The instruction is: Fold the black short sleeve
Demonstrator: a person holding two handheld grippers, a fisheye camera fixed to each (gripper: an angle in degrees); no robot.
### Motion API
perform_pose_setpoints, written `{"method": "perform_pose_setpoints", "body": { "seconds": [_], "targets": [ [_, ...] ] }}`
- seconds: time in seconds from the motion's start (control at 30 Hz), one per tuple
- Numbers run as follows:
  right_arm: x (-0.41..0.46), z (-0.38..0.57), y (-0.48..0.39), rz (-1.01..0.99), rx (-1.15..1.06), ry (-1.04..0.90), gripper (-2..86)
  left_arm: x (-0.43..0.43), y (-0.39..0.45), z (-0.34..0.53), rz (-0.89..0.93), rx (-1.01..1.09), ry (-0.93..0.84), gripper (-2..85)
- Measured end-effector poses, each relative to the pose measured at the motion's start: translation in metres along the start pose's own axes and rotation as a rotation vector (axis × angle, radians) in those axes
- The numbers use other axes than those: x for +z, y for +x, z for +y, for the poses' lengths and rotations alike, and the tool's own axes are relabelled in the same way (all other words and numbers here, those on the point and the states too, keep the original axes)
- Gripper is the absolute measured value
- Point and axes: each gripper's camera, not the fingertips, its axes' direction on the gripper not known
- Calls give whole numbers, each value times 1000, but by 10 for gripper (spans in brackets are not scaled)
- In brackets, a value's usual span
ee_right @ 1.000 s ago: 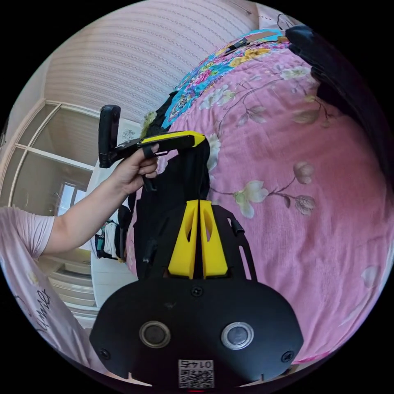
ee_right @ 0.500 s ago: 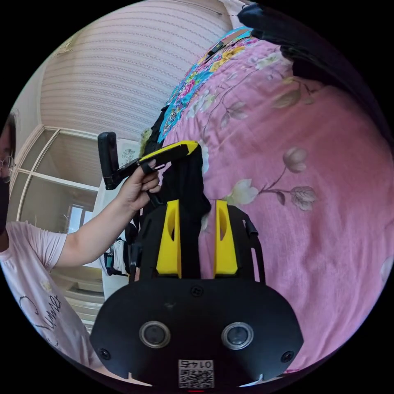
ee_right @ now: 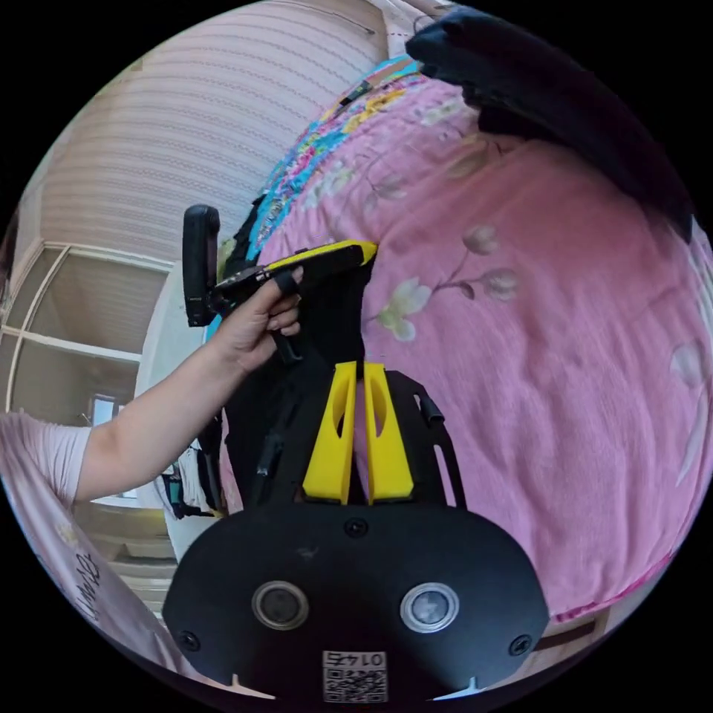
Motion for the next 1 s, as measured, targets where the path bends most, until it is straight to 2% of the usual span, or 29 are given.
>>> {"method": "perform_pose_setpoints", "body": {
  "seconds": [0.03,0.13,0.3,0.37,0.43,0.5,0.57,0.67,0.73,0.83,0.93,1.0],
  "targets": [
    [13,2,14,3,27,-33,8,10,-4,2,-10,-21,-35,-8],
    [23,4,40,-35,59,-32,8,-37,-28,0,18,-88,-20,-1],
    [27,15,68,-4,32,-55,1,-219,-67,64,-17,-177,244,7],
    [24,23,76,-7,0,-50,-1,-307,-85,140,-123,-295,331,-1],
    [28,27,70,0,-66,-66,-1,-361,-94,211,-240,-410,364,-6],
    [45,30,54,6,-159,-116,-2,-403,-105,283,-325,-573,329,-8],
    [91,32,19,-38,-316,-234,-2,-452,-120,376,-315,-795,314,-9],
    [177,43,-46,-109,-544,-407,-1,-498,-131,467,-356,-1016,306,-6],
    [234,58,-90,-145,-671,-507,0,-517,-139,500,-387,-1095,285,-1],
    [328,89,-164,-208,-843,-638,6,-550,-158,532,-369,-1174,386,33],
    [420,119,-215,-110,-962,-704,33,-566,-188,542,-346,-1225,441,65],
    [474,128,-225,-14,-952,-737,68,-566,-210,542,-269,-1235,447,65]
  ]
}}
